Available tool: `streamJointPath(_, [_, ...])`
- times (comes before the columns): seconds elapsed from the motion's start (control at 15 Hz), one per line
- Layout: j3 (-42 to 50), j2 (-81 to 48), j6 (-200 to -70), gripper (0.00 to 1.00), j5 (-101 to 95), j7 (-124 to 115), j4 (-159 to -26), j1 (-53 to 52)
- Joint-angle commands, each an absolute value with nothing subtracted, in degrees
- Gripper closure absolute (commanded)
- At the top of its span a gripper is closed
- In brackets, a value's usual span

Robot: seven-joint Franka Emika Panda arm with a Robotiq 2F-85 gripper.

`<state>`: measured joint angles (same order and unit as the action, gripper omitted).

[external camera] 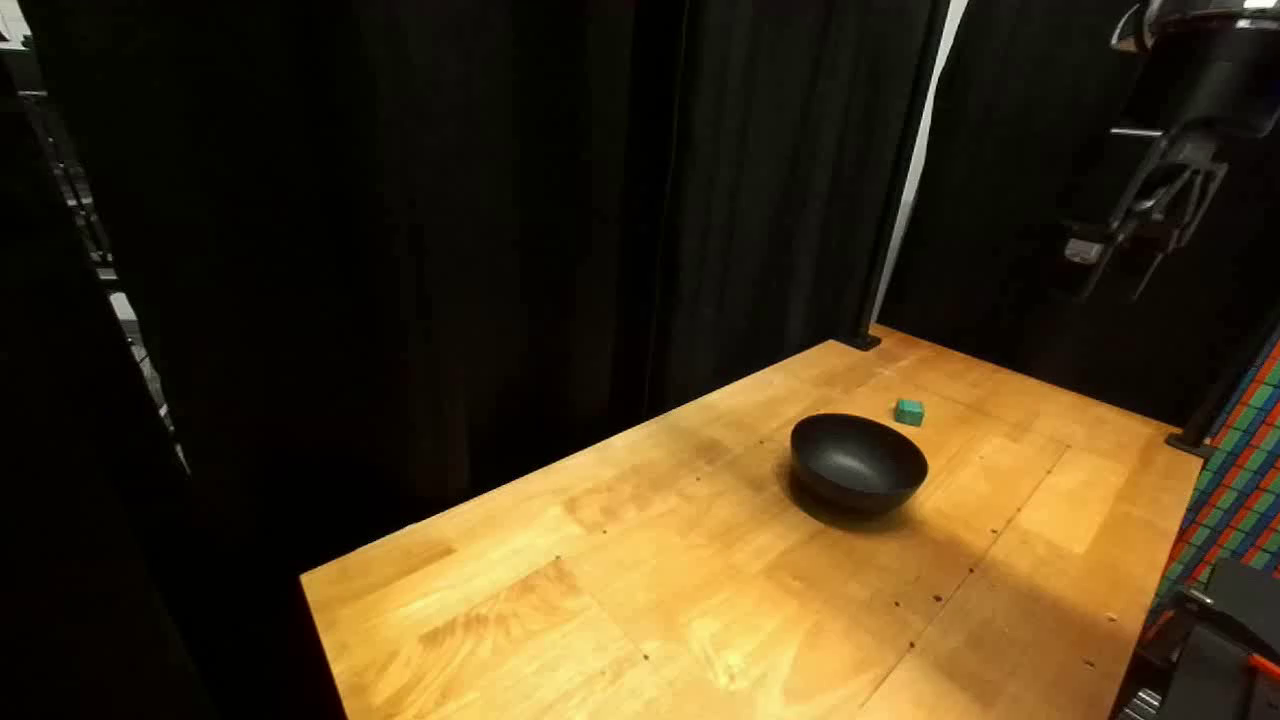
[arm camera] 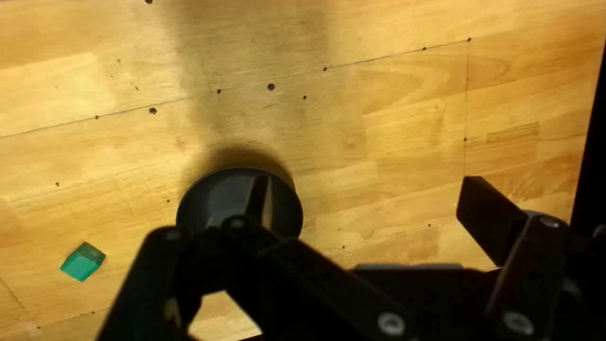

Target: Put the green block into the bowl.

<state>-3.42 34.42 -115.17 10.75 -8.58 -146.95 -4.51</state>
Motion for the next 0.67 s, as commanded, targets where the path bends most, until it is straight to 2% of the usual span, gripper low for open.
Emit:
streamJointPath(0.0, [-3.77,34.43,-115.0,0.0,10.95,-8.38,-146.72,-4.09])
streamJointPath(0.33, [-3.77,34.62,-115.0,0.0,10.95,-8.38,-146.55,-4.09])
streamJointPath(0.6, [-4.38,22.3,-127.24,0.0,8.52,-17.47,-143.29,1.41])
